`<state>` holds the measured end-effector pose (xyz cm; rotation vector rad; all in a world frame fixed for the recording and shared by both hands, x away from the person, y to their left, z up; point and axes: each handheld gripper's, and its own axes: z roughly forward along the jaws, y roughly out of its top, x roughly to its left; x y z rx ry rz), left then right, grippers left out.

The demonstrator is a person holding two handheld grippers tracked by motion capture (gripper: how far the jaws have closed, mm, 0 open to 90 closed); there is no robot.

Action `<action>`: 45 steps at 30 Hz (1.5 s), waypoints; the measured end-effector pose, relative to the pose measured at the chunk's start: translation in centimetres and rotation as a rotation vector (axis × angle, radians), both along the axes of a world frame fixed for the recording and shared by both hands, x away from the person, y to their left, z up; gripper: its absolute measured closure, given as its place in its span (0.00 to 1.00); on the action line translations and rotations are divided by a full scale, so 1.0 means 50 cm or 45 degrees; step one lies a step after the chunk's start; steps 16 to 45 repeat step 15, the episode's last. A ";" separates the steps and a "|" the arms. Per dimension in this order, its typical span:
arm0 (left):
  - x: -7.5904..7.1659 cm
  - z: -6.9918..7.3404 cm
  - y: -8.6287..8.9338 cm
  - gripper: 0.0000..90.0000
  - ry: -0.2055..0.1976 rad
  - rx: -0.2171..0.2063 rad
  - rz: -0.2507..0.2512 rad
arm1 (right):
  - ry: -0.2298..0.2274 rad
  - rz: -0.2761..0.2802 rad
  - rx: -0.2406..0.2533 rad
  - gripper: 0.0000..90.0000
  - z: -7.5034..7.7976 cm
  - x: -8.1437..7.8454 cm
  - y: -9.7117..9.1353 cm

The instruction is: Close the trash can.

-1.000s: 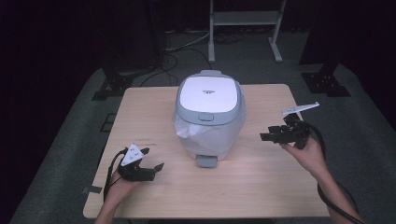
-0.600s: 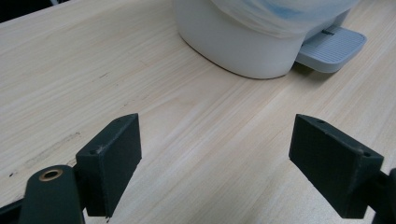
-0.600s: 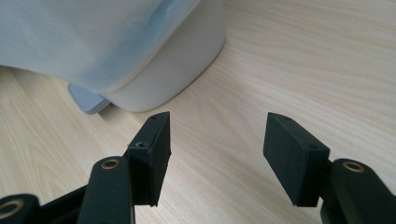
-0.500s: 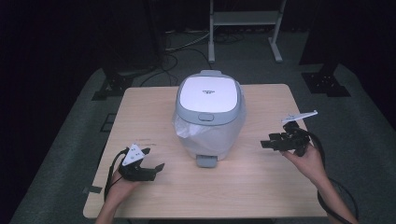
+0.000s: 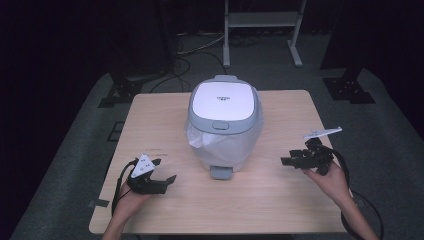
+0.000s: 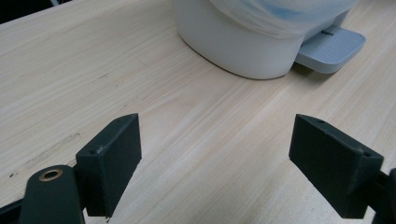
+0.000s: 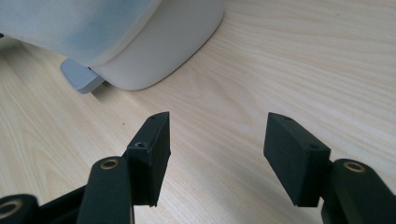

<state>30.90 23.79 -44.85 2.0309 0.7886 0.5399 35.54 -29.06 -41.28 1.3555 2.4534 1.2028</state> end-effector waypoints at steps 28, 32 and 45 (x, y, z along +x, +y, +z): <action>0.001 0.000 -0.001 0.18 0.002 0.000 -0.002 | -0.019 0.000 0.027 0.44 -0.011 -0.027 -0.007; 0.001 0.000 -0.001 0.18 0.002 0.000 -0.002 | -0.019 0.000 0.027 0.44 -0.011 -0.027 -0.007; 0.001 0.000 -0.001 0.18 0.002 0.000 -0.002 | -0.019 0.000 0.027 0.44 -0.011 -0.027 -0.007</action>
